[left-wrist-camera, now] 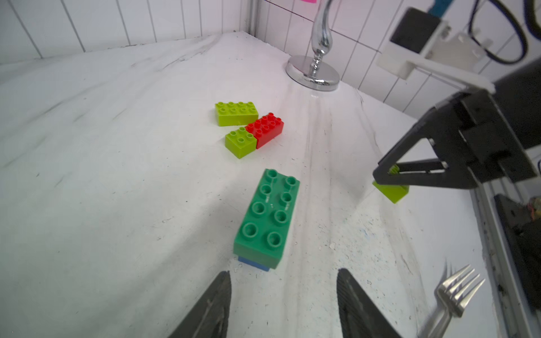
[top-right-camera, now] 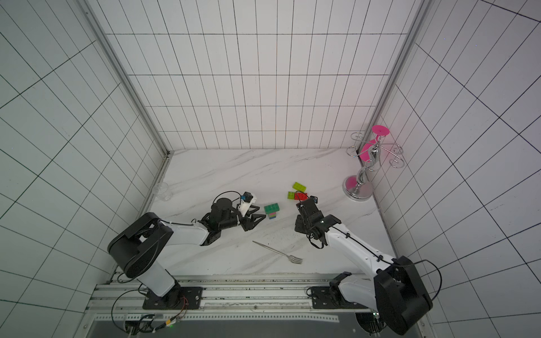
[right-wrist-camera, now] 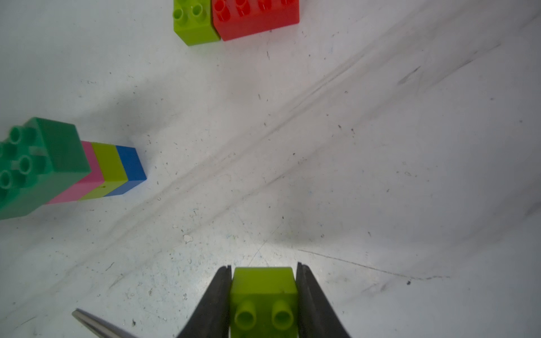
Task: Assemble a spoon with lego
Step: Pick up the lego brick from the center of the board.
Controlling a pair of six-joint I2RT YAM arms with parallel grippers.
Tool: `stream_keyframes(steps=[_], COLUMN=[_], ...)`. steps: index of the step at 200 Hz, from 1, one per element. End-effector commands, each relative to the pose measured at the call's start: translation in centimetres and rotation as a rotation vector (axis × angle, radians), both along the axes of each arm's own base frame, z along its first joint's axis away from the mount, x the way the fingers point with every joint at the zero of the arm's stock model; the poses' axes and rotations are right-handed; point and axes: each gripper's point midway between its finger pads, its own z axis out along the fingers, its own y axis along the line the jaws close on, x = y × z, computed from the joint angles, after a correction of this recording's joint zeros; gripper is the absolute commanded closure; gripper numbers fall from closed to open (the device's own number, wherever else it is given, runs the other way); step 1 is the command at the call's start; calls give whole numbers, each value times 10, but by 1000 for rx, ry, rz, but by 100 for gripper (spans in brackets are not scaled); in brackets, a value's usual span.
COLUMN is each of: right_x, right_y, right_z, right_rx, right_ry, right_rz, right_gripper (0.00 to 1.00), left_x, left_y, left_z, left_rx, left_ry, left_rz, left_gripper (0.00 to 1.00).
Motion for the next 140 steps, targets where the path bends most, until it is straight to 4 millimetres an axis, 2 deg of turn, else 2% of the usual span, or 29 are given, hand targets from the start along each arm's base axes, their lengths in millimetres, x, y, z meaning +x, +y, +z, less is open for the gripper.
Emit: stream_keyframes(steps=[1,13,22,39,78,111,140], right_x=[-4,-3,-1,4,18,27,34], right_y=[-2,-1,0,2,9,16,23], right_z=[14,21,26,34,45,51,50], right_rx=[3,13,17,21,8,16,28], right_ry=[4,-14,-26,-49,-71,-78,-81], right_rz=[19,23,24,32,56,74,87], right_gripper=[74,74,74,74,74,74,75], left_x=[17,18,14,12,5,10,16], left_y=[12,14,11,6,-16,-15,-19], left_z=[16,18,18,14,-10,-26,-18], left_rx=[-214,-291,-335,-402,-468,-483,-535], left_ry=[221,319,394,535,759,799,788], left_rz=[65,98,101,140,239,305,305], left_gripper=[43,42,38,37,38,39,40])
